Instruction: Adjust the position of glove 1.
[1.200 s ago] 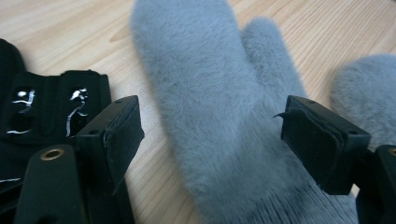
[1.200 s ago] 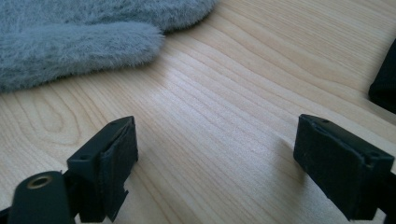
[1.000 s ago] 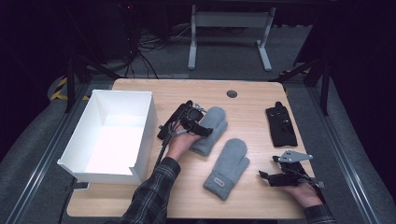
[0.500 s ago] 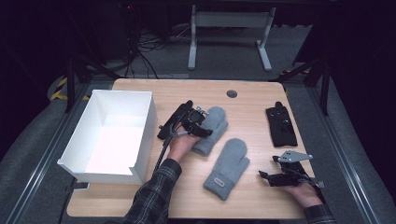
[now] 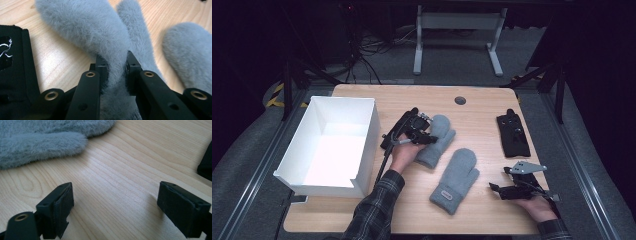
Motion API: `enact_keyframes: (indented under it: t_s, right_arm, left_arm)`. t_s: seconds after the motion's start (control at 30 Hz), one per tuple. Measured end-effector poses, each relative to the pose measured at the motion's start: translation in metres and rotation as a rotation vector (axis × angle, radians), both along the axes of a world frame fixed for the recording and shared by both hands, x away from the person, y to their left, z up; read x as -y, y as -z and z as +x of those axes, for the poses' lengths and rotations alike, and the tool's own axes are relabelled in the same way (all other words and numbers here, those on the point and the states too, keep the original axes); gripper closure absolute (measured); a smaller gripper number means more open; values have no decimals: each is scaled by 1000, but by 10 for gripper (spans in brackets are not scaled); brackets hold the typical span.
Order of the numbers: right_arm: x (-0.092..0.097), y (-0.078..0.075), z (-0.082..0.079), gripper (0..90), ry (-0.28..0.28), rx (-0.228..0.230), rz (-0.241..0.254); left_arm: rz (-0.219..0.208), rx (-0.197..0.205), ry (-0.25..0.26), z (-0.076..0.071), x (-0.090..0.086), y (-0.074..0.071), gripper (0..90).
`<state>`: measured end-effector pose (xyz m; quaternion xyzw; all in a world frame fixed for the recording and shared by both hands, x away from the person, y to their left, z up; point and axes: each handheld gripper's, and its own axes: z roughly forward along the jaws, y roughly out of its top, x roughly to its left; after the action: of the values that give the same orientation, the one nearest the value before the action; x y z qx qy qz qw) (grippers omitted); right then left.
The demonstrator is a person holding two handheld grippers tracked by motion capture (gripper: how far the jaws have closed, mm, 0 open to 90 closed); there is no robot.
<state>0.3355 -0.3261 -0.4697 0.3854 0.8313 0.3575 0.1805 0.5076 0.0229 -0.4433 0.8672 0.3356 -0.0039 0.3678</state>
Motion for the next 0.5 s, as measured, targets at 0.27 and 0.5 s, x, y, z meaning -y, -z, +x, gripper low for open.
enact_keyframes:
  t_s: [0.27,0.5]
  right_arm:
    - [0,0,0,140,0,1,0]
    - [0,0,1,140,-1,1,-1]
  left_arm:
    - [-23,-11,9,-8,-7,-12,790]
    - [-63,-18,22,-21,-13,-30,790]
